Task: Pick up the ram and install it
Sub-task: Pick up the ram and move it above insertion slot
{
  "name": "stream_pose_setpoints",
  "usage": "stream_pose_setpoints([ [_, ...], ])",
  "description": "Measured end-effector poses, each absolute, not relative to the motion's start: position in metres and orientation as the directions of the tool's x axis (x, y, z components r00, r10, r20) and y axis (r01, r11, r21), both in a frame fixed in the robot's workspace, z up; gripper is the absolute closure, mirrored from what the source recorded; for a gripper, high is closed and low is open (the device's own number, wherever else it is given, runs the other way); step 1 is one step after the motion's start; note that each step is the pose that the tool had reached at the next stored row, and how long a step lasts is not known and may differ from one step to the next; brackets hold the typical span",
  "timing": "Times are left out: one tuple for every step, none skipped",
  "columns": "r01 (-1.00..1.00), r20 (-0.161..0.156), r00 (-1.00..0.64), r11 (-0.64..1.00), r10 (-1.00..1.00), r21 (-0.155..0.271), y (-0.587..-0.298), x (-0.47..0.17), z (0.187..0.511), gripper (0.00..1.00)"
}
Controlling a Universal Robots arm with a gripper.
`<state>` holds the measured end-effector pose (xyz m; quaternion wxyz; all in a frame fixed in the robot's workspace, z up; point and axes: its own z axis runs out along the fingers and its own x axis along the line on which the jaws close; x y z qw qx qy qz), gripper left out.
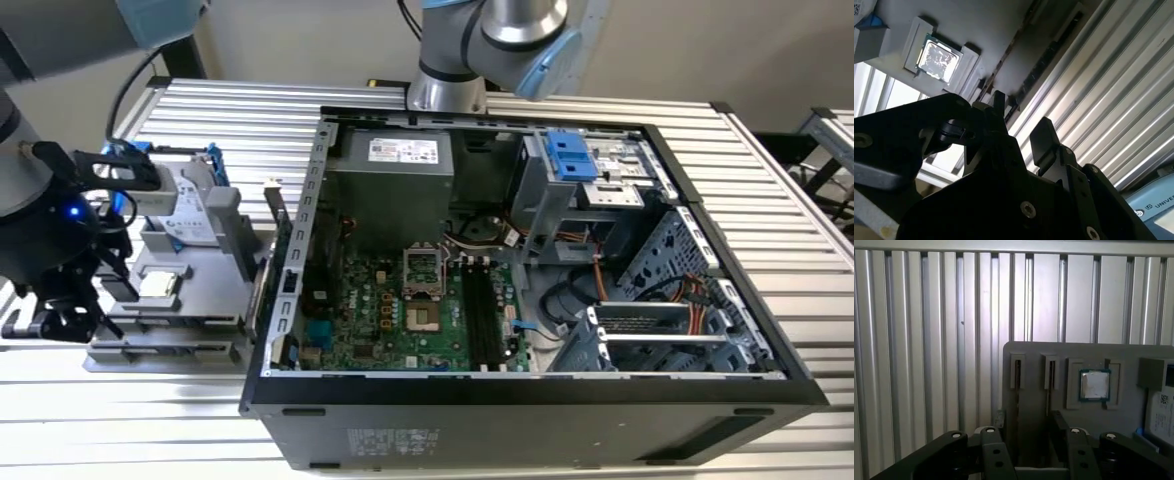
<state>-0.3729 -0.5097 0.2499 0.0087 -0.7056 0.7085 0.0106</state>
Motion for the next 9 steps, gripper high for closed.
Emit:
stream_pose_setpoints([
  [-1.0, -0.027, -0.004, 0.004, -1.0, 0.003, -0.51, -0.373, 0.248, 0.0],
  [-1.0, -0.027, -0.004, 0.004, -1.0, 0.003, -0.511, -0.373, 0.246, 0.0],
  [-1.0, -0.027, -0.004, 0.004, -1.0, 0.003, -0.511, -0.373, 0.245, 0.0],
  [-1.0, -0.027, -0.004, 0.004, -1.0, 0.003, -0.512, -0.373, 0.243, 0.0],
  [-1.0, -0.027, -0.005, 0.004, -1.0, 0.003, -0.513, -0.373, 0.241, 0.0],
  [-1.0, -0.027, -0.005, 0.005, -1.0, 0.003, -0.513, -0.373, 0.239, 0.0],
  [-1.0, -0.027, -0.005, 0.005, -1.0, 0.003, -0.513, -0.373, 0.237, 0.0],
  [-1.0, -0.027, -0.005, 0.005, -1.0, 0.003, -0.513, -0.373, 0.235, 0.0],
  [-1.0, -0.027, -0.005, 0.005, -1.0, 0.003, -0.514, -0.373, 0.234, 0.0],
])
